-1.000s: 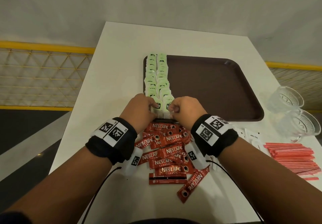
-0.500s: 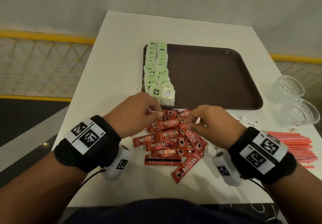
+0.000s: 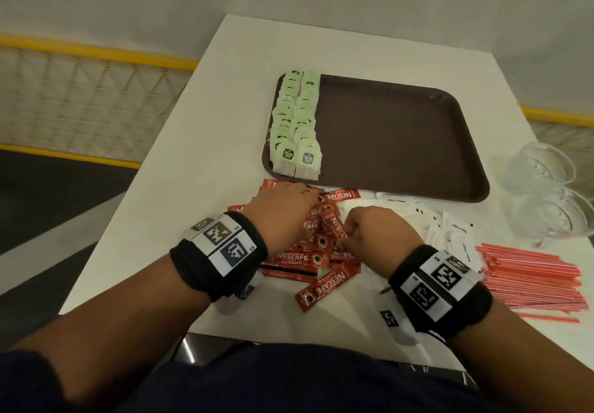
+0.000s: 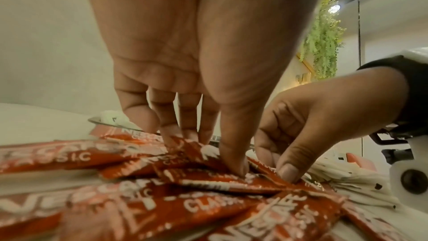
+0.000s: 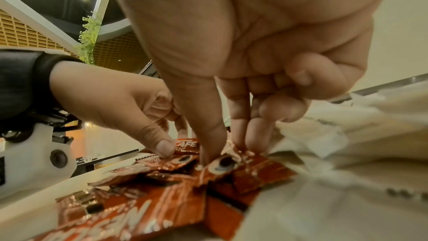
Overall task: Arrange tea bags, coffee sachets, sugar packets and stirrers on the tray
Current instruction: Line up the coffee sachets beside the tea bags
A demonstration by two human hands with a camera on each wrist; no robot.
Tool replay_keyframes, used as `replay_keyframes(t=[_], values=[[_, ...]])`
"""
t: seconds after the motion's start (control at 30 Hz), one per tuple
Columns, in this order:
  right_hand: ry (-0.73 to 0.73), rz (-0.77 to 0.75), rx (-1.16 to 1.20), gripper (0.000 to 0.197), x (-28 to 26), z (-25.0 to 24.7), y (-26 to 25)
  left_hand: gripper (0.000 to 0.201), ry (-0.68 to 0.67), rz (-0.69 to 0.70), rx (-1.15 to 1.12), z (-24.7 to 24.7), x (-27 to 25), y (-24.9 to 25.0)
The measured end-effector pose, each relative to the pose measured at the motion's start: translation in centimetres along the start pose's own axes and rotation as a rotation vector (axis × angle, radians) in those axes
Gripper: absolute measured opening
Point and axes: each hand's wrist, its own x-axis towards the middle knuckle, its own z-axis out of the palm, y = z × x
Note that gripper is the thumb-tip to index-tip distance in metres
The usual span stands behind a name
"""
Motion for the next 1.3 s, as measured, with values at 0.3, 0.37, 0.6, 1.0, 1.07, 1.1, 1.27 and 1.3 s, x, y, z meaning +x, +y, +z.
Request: replay_keyframes(t=[0.3,0.37,0.6,1.0,1.07,1.1,1.27,1.3], values=[[0.019,-0.012,0.255,0.007,0.0,-0.3,1.0,0.019,-0.045,-0.065,-0.117,-0.4,0.3,0.1],[0.044,-0.028,0.331,0.009,-0.3,-0.9,1.7,0.013,-0.035,-0.068,-0.156,-0.8,0.2,-0.1],[0.153,-0.168,0.695,0.005,-0.2,-4.5,3.1,0.007,0.121,-0.132,-0.665,-3.7,0.7,-1.3],[0.265,-0.136,0.956,0.012,3.6,-8.1,3.1,0.019,0.21,-0.18,-1.204,-6.5,5.1,-1.5],[0.267,-0.089,1.116,0.012,3.9,-8.3,3.7,0.019,0.221,-0.182,-1.25,-6.8,5.6,-2.0],[0.268,-0.076,1.186,0.01,4.2,-8.3,3.8,0.021,0.22,-0.167,-1.254,-7.0,5.9,-2.3],[0.271,-0.107,1.385,0.008,6.4,-9.1,4.1,0.023,0.197,-0.088,-1.293,-8.2,8.0,-3.7],[0.26,-0.116,1.403,0.008,7.0,-9.3,4.0,0.024,0.173,-0.082,-1.322,-8.3,8.6,-4.1]])
